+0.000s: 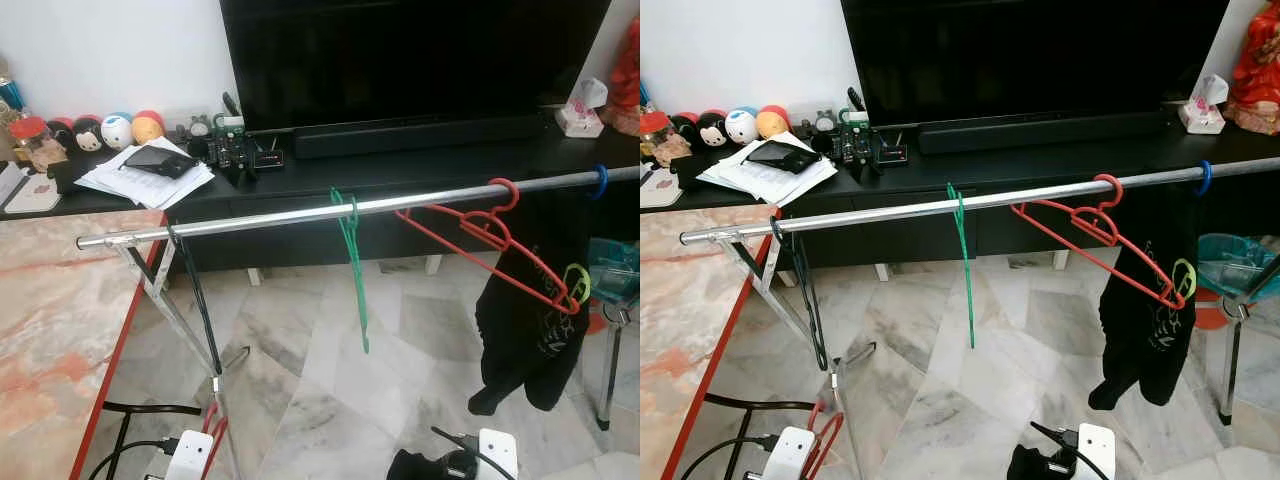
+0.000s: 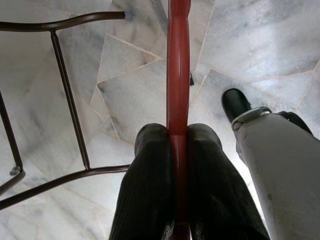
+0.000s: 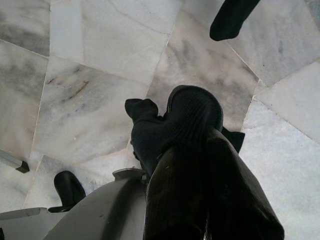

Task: Hang hanger

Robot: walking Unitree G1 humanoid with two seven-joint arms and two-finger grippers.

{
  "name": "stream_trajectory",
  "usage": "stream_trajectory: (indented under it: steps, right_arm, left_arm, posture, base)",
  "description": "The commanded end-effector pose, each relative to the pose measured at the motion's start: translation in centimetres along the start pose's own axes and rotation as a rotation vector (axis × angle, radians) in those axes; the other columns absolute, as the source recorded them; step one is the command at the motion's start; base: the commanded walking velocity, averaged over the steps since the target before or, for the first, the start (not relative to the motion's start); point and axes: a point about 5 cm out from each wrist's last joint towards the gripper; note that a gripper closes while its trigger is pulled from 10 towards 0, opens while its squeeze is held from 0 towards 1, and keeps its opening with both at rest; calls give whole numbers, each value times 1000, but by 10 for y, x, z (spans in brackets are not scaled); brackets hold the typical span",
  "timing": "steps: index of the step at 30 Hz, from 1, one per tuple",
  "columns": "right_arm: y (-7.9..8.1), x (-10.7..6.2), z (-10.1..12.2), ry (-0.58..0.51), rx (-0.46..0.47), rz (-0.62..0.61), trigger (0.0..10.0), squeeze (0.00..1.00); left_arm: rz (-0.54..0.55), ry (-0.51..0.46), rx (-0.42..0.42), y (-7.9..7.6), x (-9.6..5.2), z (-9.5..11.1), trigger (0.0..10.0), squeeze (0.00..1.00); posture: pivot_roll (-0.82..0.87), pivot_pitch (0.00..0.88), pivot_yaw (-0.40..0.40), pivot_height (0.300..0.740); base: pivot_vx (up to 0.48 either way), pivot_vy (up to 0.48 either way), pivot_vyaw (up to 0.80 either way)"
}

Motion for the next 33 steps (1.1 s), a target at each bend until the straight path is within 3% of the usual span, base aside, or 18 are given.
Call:
stream_trajectory:
  steps: [1,33]
  right_arm:
    - [3,1,4,-11,4,7,10000,0]
    - [3,0,1,-5,-7,11,10000,0]
  left_arm:
    - [4,13,2,5,0,-2,10000,0]
    - [-10,13,11,3,0,0,10000,0]
  posture:
    - [-232,0,88,740]
    - [-241,0,90,740]
  base:
    - [0,0,0]
    - [-245,0,0]
Point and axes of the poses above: a point about 5 cm out from each wrist's last joint towards the gripper, its own x axis pointing out of the wrist towards the gripper, its own z axis along the axis of the wrist's last joint, y = z × x, and after that the axes turned 10 degrees about x, right-handed
